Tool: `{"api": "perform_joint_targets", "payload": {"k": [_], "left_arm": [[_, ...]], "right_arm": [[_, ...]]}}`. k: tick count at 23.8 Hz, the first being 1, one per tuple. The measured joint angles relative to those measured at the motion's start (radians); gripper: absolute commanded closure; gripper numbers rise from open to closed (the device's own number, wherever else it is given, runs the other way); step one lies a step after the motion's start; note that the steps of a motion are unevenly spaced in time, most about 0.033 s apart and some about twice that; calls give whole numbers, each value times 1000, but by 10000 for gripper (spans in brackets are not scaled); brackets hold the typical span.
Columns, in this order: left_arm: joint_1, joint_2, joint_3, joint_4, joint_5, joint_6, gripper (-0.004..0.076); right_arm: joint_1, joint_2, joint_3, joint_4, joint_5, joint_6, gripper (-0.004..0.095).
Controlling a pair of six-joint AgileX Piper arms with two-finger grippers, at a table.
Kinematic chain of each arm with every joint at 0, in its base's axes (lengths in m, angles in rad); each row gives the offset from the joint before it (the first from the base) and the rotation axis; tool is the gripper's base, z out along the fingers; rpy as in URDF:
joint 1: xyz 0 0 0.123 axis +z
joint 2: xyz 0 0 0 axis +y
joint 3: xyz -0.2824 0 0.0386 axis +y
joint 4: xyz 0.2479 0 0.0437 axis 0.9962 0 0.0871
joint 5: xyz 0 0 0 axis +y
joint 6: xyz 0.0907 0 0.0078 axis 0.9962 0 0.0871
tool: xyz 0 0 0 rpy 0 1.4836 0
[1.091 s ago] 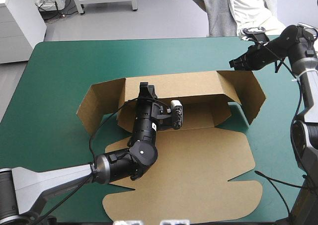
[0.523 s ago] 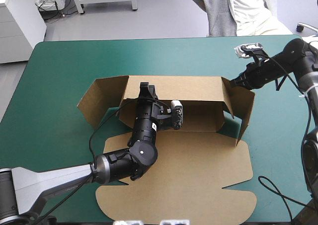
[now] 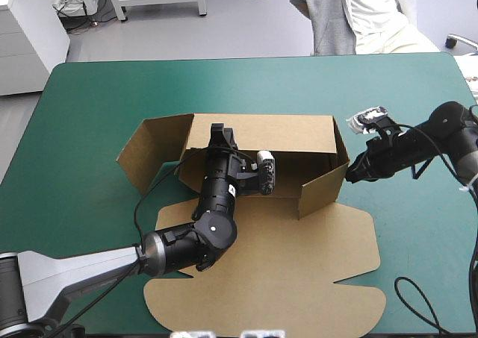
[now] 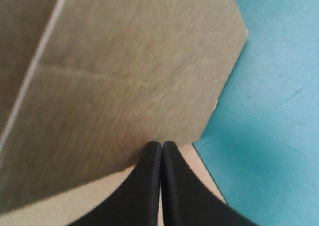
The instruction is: Fold the box
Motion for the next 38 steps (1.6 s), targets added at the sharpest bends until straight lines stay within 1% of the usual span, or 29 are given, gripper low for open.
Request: {"api": "perform_joint_targets", "payload": {"k": [1, 4, 8, 10, 11, 12, 13, 14, 15, 16, 17, 18, 19, 21, 23, 27, 29, 33, 38], "left_arm": [[0, 0, 0, 0, 0, 0, 734], [0, 0, 0, 0, 0, 0, 734], [0, 0, 0, 0, -3, 0, 734], [0, 0, 0, 0, -3, 1, 734], [0, 0, 0, 0, -4, 1, 734], [0, 0, 0, 0, -4, 1, 734], [0, 0, 0, 0, -6, 1, 734], [0, 0, 0, 0, -6, 1, 734], [0, 0, 0, 0, -6, 1, 734], [0, 0, 0, 0, -7, 1, 734], [0, 0, 0, 0, -10, 1, 734], [0, 0, 0, 0, -10, 1, 734], [0, 0, 0, 0, -11, 1, 734], [0, 0, 0, 0, -11, 1, 734], [0, 0, 0, 0, -11, 1, 734], [0, 0, 0, 0, -14, 1, 734], [0, 0, 0, 0, -15, 1, 734], [1, -1, 0, 0, -19, 1, 734], [1, -1, 0, 0, -24, 1, 734]], "right_arm": [[0, -24, 52, 27, -9, -70, 925], [0, -77, 129, 101, -50, -175, 925], [0, -132, 189, 138, -177, -216, 925], [0, -133, 196, 136, -205, -219, 916], [0, -129, 198, 132, -206, -220, 879], [0, -119, 203, 131, -199, -225, 794], [0, -109, 206, 130, -192, -226, 734], [0, -104, 206, 130, -188, -229, 585], [0, -100, 207, 128, -185, -229, 518], [0, -99, 207, 126, -185, -231, 355], [0, -99, 207, 112, -184, -238, 298], [0, -99, 207, 106, -186, -240, 206], [0, -99, 207, 99, -200, -243, 187], [0, -99, 207, 91, -241, -243, 187], [0, -99, 207, 60, -300, -243, 187], [0, -97, 207, 46, -359, -264, 187], [0, -97, 207, 90, -360, -283, 186], [1, -97, 207, 174, -310, -306, 187], [1, -97, 221, 213, -287, -274, 187]]}}
